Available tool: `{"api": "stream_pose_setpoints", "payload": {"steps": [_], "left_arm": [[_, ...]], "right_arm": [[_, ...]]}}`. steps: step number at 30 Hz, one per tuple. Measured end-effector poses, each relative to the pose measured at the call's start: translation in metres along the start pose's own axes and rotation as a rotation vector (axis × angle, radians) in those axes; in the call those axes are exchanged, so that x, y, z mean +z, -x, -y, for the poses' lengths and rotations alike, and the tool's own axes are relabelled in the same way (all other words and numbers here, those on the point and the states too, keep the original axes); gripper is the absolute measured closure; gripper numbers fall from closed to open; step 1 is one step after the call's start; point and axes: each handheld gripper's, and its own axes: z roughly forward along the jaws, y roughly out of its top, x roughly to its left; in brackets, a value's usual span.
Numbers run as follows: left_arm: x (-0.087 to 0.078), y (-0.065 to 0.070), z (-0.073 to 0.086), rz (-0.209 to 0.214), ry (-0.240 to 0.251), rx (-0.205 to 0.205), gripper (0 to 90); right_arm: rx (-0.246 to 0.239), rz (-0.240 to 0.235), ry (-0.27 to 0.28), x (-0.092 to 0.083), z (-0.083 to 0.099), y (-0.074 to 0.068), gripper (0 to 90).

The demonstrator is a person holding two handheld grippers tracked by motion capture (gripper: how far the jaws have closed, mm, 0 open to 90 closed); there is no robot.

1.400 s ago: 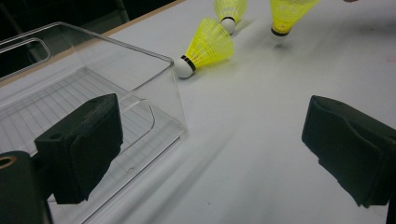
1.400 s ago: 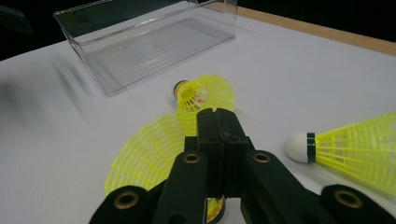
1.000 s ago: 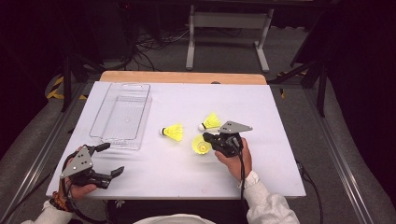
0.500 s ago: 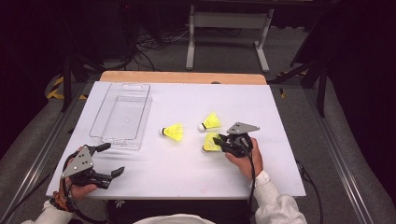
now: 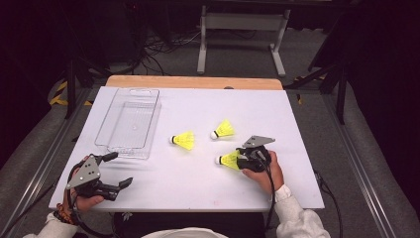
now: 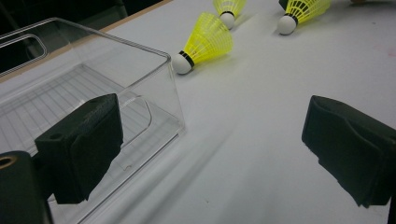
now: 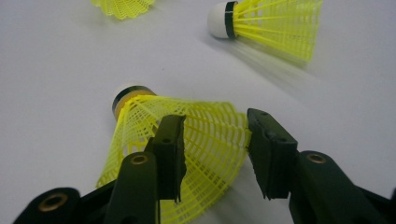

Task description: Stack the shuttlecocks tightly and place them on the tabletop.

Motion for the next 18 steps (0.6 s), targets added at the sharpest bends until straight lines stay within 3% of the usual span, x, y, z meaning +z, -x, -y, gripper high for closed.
{"api": "stream_pose_setpoints", "payload": {"steps": [18], "left_arm": [[0.0,0.0,0.0,-0.001,-0.002,0.002,6.4]], "right_arm": [[-0.07,0.056,-0.023,-0.011,-0.001,-0.004,35.9]]}}
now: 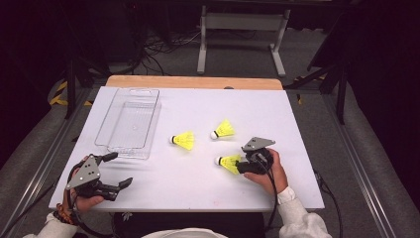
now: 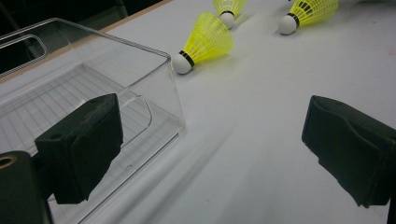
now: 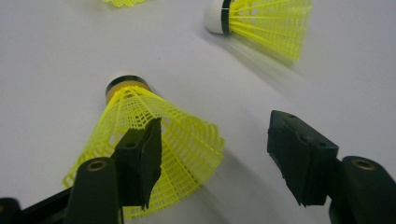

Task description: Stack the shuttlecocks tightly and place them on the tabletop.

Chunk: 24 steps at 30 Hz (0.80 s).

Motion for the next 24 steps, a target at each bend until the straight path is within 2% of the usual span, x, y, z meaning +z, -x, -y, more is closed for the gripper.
{"api": "stream_pose_setpoints", "payload": {"steps": [6,15,20,23,24], "left_arm": [[-0.001,0.0,0.0,-0.002,-0.002,0.003,6.4],[-0.001,0.0,0.0,-0.002,0.0,0.004,6.4],[0.0,0.0,0.0,-0.003,-0.002,0.004,6.4],[0.0,0.001,0.0,-0.003,-0.003,0.005,6.4],[0.0,0.001,-0.001,-0.003,-0.004,0.006,6.4]], "right_arm": [[0.029,0.034,0.009,-0.005,0.0,0.004,30.2],[0.02,0.05,0.039,-0.022,0.004,0.006,24.1],[0.008,0.022,0.067,-0.032,0.008,0.003,28.3],[-0.003,-0.044,0.094,-0.041,0.011,-0.003,30.8],[-0.006,-0.052,0.094,-0.042,0.011,-0.005,31.2]]}}
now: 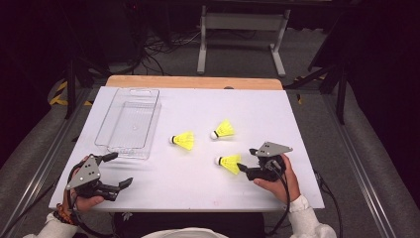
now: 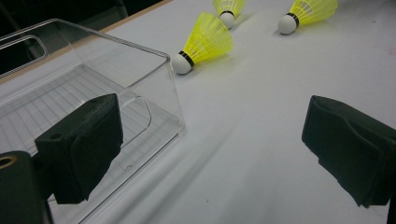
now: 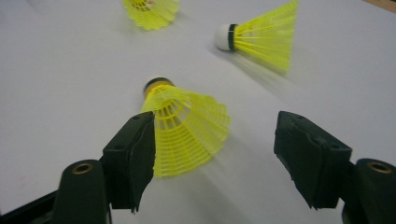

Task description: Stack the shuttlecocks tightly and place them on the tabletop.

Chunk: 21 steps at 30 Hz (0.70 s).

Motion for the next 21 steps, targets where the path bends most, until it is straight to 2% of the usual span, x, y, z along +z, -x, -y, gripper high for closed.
{"api": "stream_pose_setpoints", "payload": {"steps": [4,11,15,17,19,21], "left_arm": [[0.0,0.0,0.0,0.001,-0.001,0.001,6.4],[0.0,0.0,0.0,0.001,0.001,0.0,6.4],[0.0,0.0,0.0,0.003,-0.002,0.003,6.3],[0.0,0.0,0.0,0.005,-0.005,0.006,6.4],[0.001,0.0,0.0,0.01,-0.009,0.004,6.6],[0.001,0.0,0.0,0.011,-0.011,0.007,6.6]], "right_arm": [[-0.01,-0.033,-0.007,0.0,0.002,-0.007,29.2],[-0.043,-0.038,-0.046,0.007,0.006,-0.022,17.9],[-0.056,-0.054,-0.074,0.015,0.007,-0.027,17.5],[-0.045,-0.078,-0.107,0.025,0.01,-0.031,17.5],[-0.033,-0.092,-0.109,0.031,0.012,-0.032,18.3],[-0.042,-0.099,-0.123,0.034,0.013,-0.034,19.9]]}}
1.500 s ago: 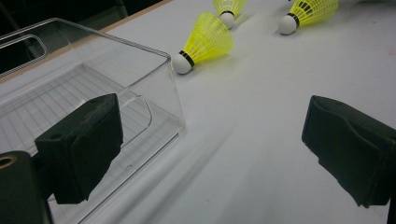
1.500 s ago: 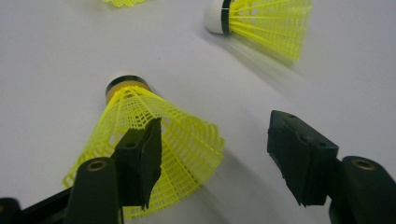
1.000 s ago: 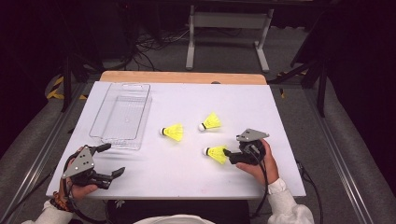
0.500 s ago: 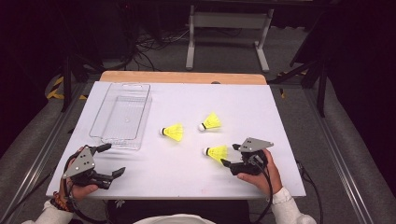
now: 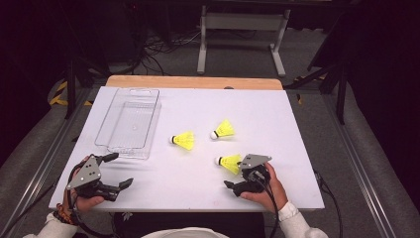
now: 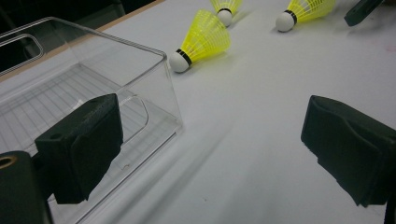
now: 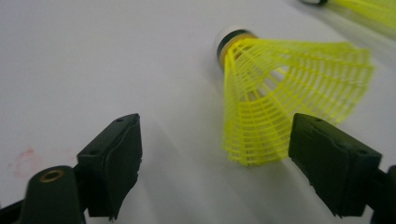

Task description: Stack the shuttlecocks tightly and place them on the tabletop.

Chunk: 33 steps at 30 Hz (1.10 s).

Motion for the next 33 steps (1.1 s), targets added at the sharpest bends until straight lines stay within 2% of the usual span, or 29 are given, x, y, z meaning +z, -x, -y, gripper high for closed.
{"api": "stream_pose_setpoints", "payload": {"steps": [1,2,3,5,6,10,15,19,28,33], "left_arm": [[0.0,0.0,0.0,0.0,0.002,-0.002,6.6],[-0.001,0.0,0.0,-0.003,0.003,0.001,6.6],[-0.001,0.0,0.0,-0.003,0.004,-0.001,6.6],[-0.001,-0.001,0.0,-0.003,0.003,0.001,6.7],[-0.001,-0.001,0.0,-0.003,0.003,0.001,6.7],[-0.001,-0.001,0.0,-0.01,0.007,0.002,6.7],[-0.001,-0.001,0.0,-0.008,0.005,0.001,6.8],[-0.001,-0.001,0.0,-0.005,0.004,0.001,6.8],[-0.001,0.0,0.0,-0.006,0.006,-0.001,6.6],[0.0,0.0,0.0,-0.005,0.005,-0.002,6.5]], "right_arm": [[-0.013,0.005,-0.008,0.002,0.0,-0.001,20.2],[-0.021,0.008,-0.008,0.005,0.0,-0.003,25.0],[-0.028,0.012,0.005,0.004,0.0,-0.004,33.8],[-0.021,0.025,0.022,0.001,-0.001,-0.002,45.1],[-0.021,0.025,0.022,0.001,-0.001,-0.002,45.1],[-0.014,0.033,0.056,-0.004,0.0,0.0,67.4],[-0.042,0.048,0.05,-0.004,-0.001,-0.001,85.9],[-0.055,0.059,0.062,-0.007,-0.002,-0.002,89.9],[-0.09,0.101,0.084,-0.009,-0.007,-0.004,90.0],[-0.086,0.113,0.109,-0.01,-0.011,-0.003,90.0]]}}
